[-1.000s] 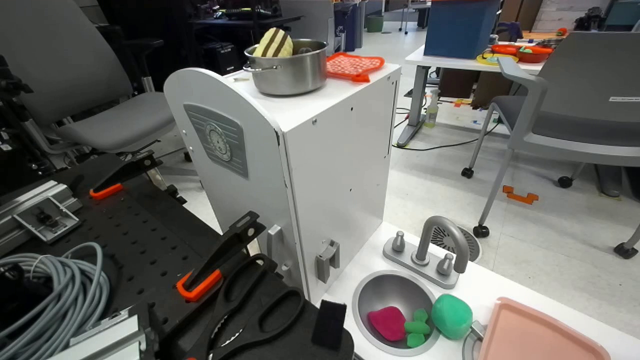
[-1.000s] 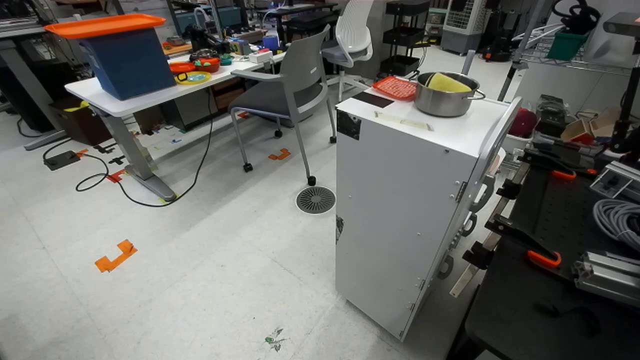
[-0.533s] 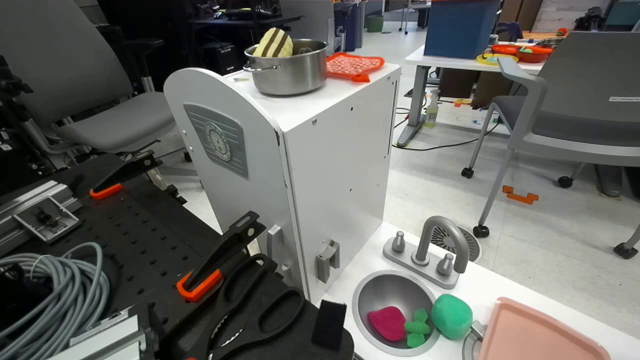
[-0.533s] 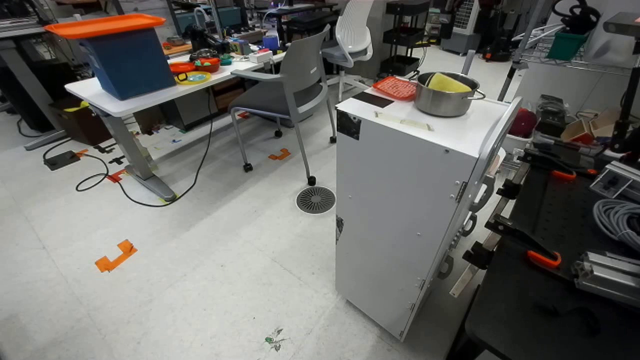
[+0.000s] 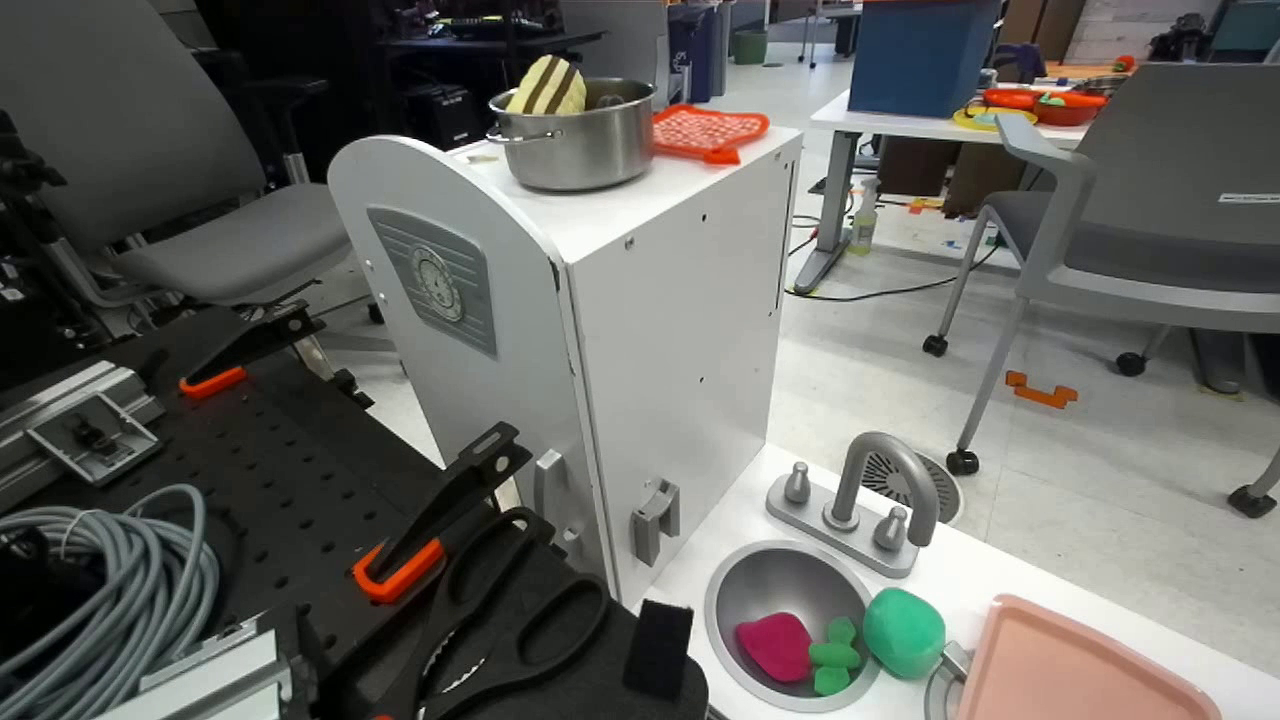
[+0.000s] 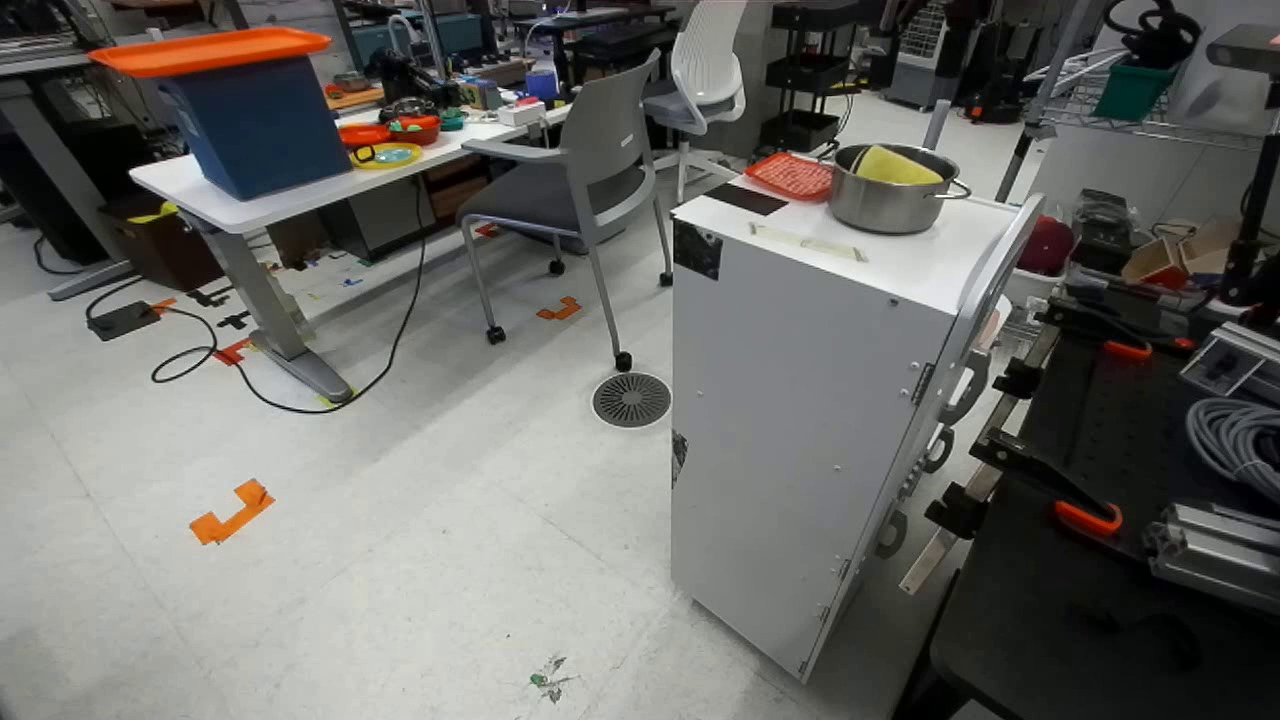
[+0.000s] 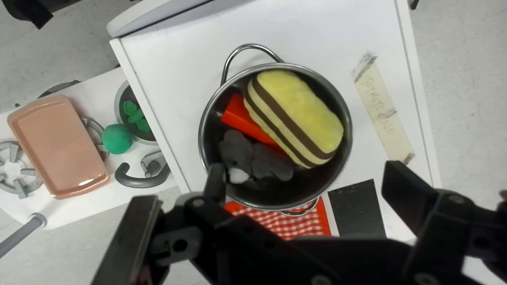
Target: Remove the yellow sponge from the pot
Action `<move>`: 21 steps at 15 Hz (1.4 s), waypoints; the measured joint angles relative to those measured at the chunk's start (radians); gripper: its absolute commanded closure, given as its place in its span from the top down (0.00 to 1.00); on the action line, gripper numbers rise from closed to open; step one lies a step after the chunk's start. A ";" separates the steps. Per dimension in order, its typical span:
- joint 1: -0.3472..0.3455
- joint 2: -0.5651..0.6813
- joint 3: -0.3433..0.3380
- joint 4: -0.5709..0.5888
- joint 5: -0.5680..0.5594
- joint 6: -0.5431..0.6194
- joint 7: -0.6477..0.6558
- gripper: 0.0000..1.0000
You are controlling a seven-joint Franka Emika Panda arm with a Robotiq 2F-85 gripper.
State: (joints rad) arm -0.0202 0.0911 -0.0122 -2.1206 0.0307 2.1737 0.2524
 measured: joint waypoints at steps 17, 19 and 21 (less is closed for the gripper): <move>0.006 0.008 -0.001 -0.001 -0.002 0.000 -0.037 1.00; 0.007 0.018 0.000 -0.001 -0.002 0.000 -0.037 1.00; 0.010 0.032 0.002 -0.001 -0.002 0.000 -0.037 1.00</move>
State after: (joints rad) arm -0.0103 0.1228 -0.0100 -2.1220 0.0286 2.1738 0.2157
